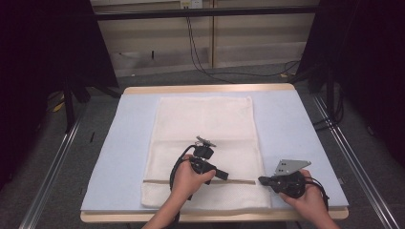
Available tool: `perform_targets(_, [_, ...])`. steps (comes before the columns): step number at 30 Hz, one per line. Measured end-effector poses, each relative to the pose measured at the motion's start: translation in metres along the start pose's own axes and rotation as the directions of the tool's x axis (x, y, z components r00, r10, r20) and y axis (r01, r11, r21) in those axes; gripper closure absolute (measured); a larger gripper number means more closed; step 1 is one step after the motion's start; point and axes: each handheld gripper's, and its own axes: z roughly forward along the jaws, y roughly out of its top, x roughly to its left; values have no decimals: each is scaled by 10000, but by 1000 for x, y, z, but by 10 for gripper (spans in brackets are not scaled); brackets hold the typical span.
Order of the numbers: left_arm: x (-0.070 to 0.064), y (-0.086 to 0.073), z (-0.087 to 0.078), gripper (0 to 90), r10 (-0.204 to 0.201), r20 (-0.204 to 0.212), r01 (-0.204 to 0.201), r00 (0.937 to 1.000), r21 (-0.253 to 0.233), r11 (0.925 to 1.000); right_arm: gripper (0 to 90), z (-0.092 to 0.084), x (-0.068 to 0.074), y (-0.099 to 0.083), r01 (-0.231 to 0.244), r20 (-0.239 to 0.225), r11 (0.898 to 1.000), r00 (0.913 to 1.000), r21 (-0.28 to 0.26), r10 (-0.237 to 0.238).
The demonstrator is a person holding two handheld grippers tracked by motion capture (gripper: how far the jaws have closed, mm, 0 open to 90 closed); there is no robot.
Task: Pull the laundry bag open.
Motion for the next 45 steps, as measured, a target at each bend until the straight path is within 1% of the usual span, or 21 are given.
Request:
perform_targets(2, [2,-1,-1,877,168,-22,-168,9999,133,9998,900,0,0,0,2,2,10000,10000,2,-2])
perform_targets(7, [4,-2,-4,877,133,-81,-131,9999,201,9997,900,0,0,0,-74,-20,10000,10000,0,74])
perform_targets(9, [3,-3,-4,877,-154,6,154,9999,-28,9999,900,0,0,0,-73,-21,10000,10000,5,73])
perform_targets(10, [4,-3,-5,878,6,-39,-6,10000,38,10000,900,0,0,0,-60,-16,10000,10000,19,60])
perform_targets(15, [5,-5,-8,877,-113,-24,113,9999,-69,9999,900,0,0,0,-62,-13,10000,10000,28,62])
perform_targets(16, [6,-6,-9,877,-3,-89,3,10000,20,10000,900,0,0,0,-58,-12,10000,10000,31,58])
perform_targets(18, [7,-7,-10,877,-181,16,181,9998,-134,9997,900,0,0,0,8,6,10000,10000,6,-8])
perform_targets(24, [10,-8,-13,877,-31,-190,31,9998,0,10000,900,0,0,0,25,-13,10000,10000,24,-25])
perform_targets(25, [8,-8,-12,877,-297,-28,297,9996,-218,9993,900,0,0,0,-24,-23,10000,10000,43,24])
perform_targets(26, [8,-8,-13,877,-321,-46,320,9995,-216,9993,900,0,0,0,-24,-22,10000,10000,39,25])
perform_targets(27, [9,-8,-14,877,-71,-228,72,9997,17,10000,900,0,0,0,-25,-19,10000,10000,46,25])
perform_targets(28, [10,-8,-16,877,21,-79,-20,10000,92,10000,900,0,0,0,-21,-21,10000,10000,40,21])
perform_targets(30, [9,-8,-16,878,-189,-113,188,9998,-85,9998,900,0,0,0,-38,-19,10000,10000,41,38])
perform_targets(31, [11,-8,-17,877,-40,-209,40,9998,24,10000,900,0,0,0,-41,-18,10000,10000,39,41])
perform_targets(33, [10,-9,-17,878,-320,-171,316,9993,-208,9993,900,0,0,0,-48,-14,10000,10000,41,48])
perform_targets(35, [11,-10,-19,878,-349,-56,348,9994,-247,9991,900,0,0,0,-47,-7,10000,10000,43,47])
perform_targets(37, [13,-10,-22,878,-51,-295,51,9996,-5,10000,900,0,0,0,-30,-6,10000,10000,54,30])
perform_targets(38, [12,-11,-21,878,-282,-100,280,9996,-219,9994,900,0,0,0,-60,-2,10000,10000,48,60])
perform_targets(39, [14,-12,-23,878,-226,-16,226,9997,-168,9996,900,0,0,0,-25,-15,10000,10000,40,25])
perform_targets(40, [14,-12,-24,878,-213,-204,210,9996,-129,9997,900,0,0,0,-44,-13,10000,10000,42,44])
perform_targets(45, [16,-13,-28,878,-199,-90,197,9998,-207,9996,900,0,0,0,-50,-14,10000,10000,45,50])
